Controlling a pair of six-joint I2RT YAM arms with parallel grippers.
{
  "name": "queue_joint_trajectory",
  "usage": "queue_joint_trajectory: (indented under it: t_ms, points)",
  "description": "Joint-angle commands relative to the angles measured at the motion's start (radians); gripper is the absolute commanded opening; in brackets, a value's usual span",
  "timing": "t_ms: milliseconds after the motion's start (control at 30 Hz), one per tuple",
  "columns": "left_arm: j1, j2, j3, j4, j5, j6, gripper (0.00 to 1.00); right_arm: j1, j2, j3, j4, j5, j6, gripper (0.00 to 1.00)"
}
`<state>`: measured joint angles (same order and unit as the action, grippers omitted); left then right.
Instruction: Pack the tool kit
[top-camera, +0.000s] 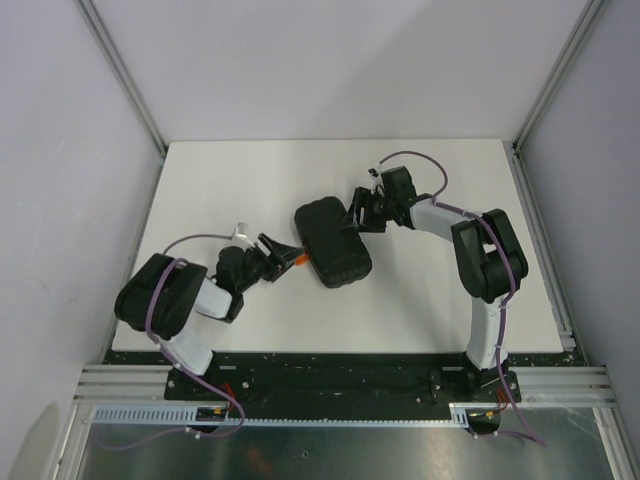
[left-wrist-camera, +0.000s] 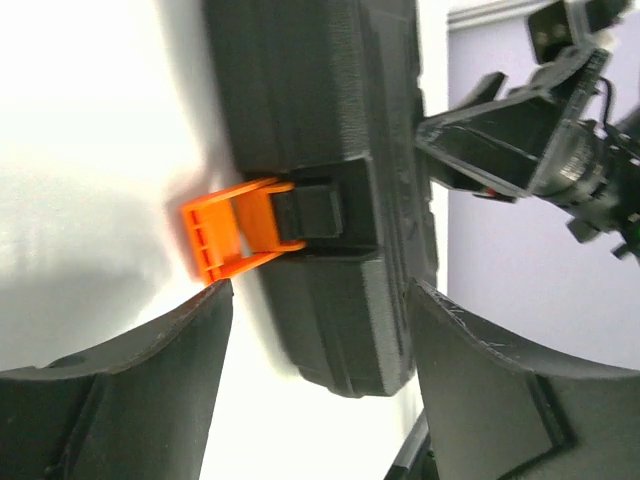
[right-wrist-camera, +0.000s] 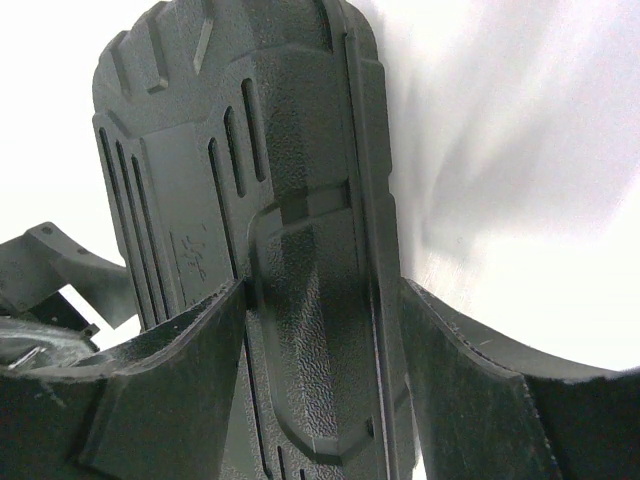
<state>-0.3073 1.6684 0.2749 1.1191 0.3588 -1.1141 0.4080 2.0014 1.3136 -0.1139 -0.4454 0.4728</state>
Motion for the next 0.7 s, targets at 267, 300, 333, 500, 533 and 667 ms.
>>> queue_joint_trajectory:
  t_ms: [267, 300, 333, 500, 533, 667]
  points:
    - [-0.008, 0.057, 0.097, -0.227, -0.1, 0.053, 0.8, 0.019, 0.092, -0.04, -0.176, 0.084, -0.08, 0.65]
    - [-0.01, 0.069, 0.115, -0.226, -0.1, 0.054, 0.8, 0.018, 0.092, -0.04, -0.175, 0.083, -0.08, 0.65]
    - [-0.012, 0.08, 0.132, -0.226, -0.1, 0.054, 0.79, 0.017, 0.092, -0.04, -0.175, 0.082, -0.08, 0.65]
    - [-0.017, 0.082, 0.168, -0.221, -0.092, 0.053, 0.72, 0.01, 0.089, -0.041, -0.177, 0.079, -0.081, 0.65]
    - [-0.018, 0.073, 0.164, -0.219, -0.089, 0.049, 0.7, 0.008, 0.089, -0.041, -0.177, 0.079, -0.081, 0.65]
    - [-0.019, 0.017, 0.15, -0.211, -0.068, 0.034, 0.62, 0.008, 0.089, -0.04, -0.174, 0.076, -0.079, 0.65]
